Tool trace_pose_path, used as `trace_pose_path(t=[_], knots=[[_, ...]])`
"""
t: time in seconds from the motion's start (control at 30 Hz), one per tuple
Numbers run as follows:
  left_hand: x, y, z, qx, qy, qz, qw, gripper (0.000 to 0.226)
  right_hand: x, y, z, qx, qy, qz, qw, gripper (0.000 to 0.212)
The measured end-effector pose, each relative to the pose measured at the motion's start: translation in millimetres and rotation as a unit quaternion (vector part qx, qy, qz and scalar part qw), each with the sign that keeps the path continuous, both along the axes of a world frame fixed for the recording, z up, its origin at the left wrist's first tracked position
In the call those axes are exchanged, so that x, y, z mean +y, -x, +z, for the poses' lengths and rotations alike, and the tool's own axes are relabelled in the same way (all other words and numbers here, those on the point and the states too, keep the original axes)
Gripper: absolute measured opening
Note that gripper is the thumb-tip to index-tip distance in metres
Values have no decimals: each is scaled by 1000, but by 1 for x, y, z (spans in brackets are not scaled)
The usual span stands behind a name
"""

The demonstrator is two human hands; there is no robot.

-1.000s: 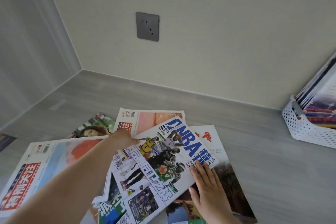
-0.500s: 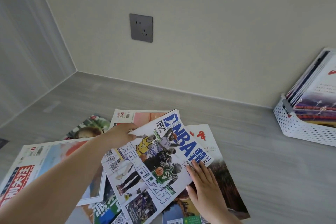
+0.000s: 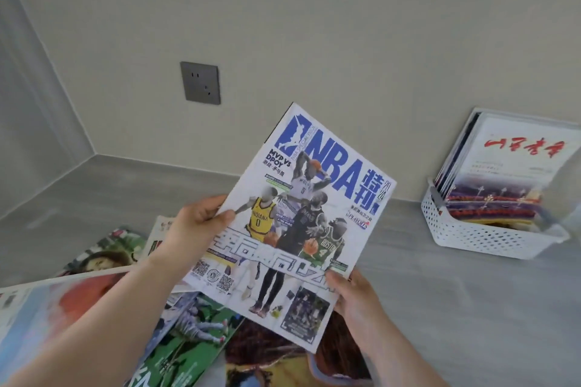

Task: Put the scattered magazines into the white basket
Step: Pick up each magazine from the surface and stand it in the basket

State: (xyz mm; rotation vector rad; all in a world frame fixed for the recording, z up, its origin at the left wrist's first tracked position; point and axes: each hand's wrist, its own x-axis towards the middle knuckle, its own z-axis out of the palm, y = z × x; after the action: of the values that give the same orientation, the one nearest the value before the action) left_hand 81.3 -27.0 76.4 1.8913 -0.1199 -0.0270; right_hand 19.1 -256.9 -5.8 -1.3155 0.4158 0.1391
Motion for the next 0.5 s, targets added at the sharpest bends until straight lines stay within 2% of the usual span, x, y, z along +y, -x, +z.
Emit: trace_pose_path(t=[0.07,0.17,0.4,0.5], knots=[[-26,6,6,-18,18,6,1000,33,-27,-2,15,-39,43,-14,998,11],[-71,10,13,-47,26,-22,998,36,-73,-2,34,-70,127,-58,988,19],[-200,-2,36,-115,-44,-19,992,31,-188,3,57,-126,242,-148,951,26],[-255,-14,46,-127,-33,-20,991,33,-242,1,71,-144,293,-173,929,15]])
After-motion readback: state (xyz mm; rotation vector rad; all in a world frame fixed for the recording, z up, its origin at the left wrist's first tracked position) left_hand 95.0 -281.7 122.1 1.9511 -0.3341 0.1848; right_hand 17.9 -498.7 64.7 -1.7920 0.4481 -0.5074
